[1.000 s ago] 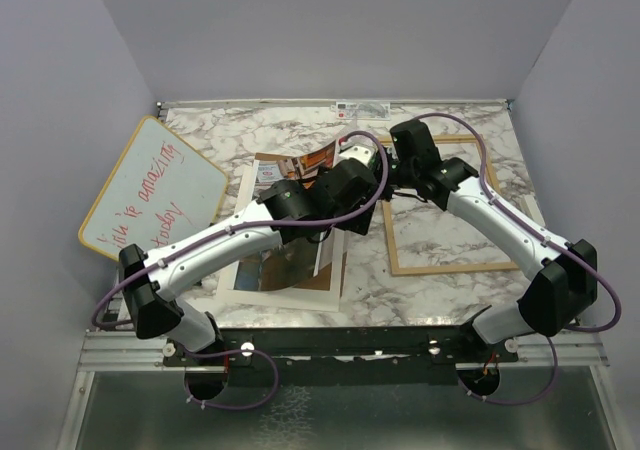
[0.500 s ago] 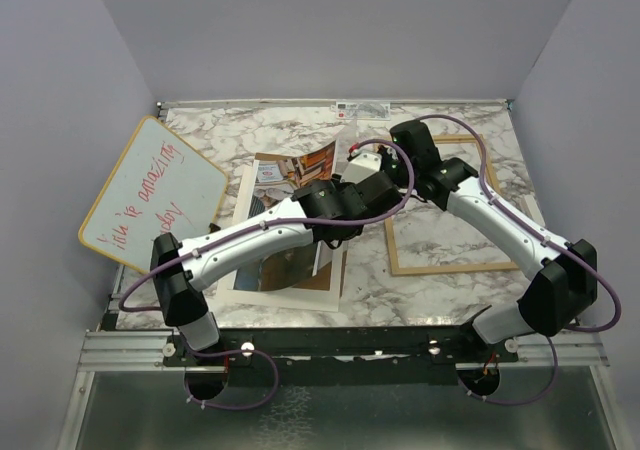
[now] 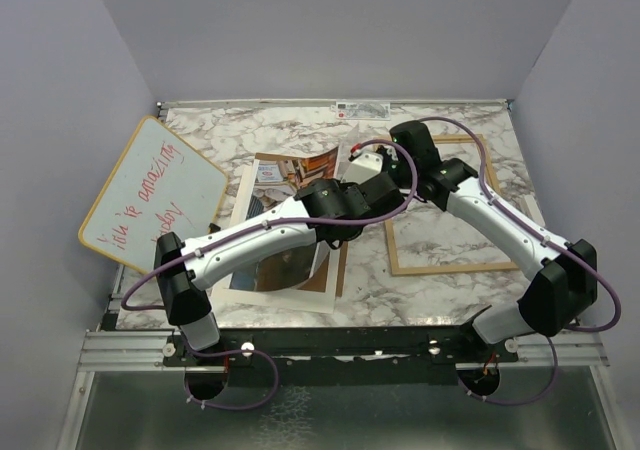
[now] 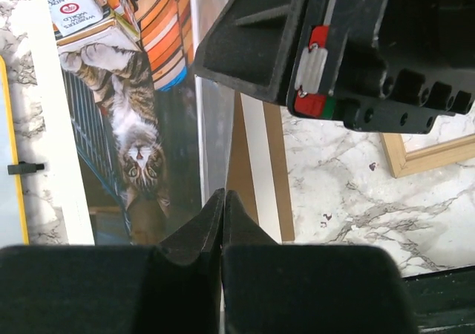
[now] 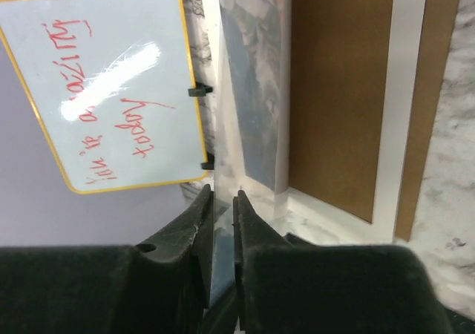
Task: Put the photo into the frame
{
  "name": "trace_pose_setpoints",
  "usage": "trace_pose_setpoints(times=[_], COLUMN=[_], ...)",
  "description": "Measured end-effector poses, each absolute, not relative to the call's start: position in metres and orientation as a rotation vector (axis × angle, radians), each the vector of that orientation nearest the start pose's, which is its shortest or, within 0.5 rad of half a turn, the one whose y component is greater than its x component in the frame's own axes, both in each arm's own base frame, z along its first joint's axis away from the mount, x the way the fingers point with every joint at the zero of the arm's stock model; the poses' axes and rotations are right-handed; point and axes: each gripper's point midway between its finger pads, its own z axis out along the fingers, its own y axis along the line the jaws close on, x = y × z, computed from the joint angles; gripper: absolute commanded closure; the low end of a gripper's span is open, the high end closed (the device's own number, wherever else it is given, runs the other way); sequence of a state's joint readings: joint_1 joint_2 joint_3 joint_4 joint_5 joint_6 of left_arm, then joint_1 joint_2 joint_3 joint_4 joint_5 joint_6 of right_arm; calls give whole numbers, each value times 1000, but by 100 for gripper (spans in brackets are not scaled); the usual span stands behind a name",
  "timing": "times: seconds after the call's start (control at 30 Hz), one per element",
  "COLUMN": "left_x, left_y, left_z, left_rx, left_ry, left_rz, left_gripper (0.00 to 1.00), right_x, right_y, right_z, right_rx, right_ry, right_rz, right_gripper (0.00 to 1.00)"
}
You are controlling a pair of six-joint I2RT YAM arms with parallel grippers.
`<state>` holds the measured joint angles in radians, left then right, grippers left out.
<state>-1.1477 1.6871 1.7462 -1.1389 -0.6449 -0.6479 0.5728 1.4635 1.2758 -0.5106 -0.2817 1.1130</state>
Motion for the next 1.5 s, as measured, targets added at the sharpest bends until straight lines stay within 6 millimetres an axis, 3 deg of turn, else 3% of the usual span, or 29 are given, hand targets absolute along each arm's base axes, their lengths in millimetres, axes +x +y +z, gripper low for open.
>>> trace_pose_setpoints(times=[0.07,0.13,0.3,0.6,0.73,0.9,1.1,1.2,1.33,1.5], left_x=[230,230,232,236,244,253,257,260,267,281], left_y=[-302,-303,-307,-298,-290,-284,-262,-247,-239,-242], left_z=[234,236,252,300,329,378,444,462,467,451], left_rx=[390,387,365,299,235,158,35,-26,-59,-53], left_ry=[2320,2317,2294,2195,2116,1974,1774,1711,1682,1702], left_rz=[29,22,-23,-132,-187,-292,-382,-361,-300,-227], left_gripper=[100,100,100,100,100,100,100,100,100,100], right_x=[299,299,303,311,318,328,352,355,361,371], right_y=[293,292,281,219,186,161,145,144,158,164], right_z=[226,226,239,328,329,292,192,144,100,67], right_rx=[522,526,507,542,640,696,675,622,523,426], right_ry=[2483,2480,2408,2011,1935,1969,2215,2367,2524,2619], right_rz=[1121,1109,1059,909,749,543,317,261,228,161], right_gripper=[56,49,44,45,45,41,32,29,27,27])
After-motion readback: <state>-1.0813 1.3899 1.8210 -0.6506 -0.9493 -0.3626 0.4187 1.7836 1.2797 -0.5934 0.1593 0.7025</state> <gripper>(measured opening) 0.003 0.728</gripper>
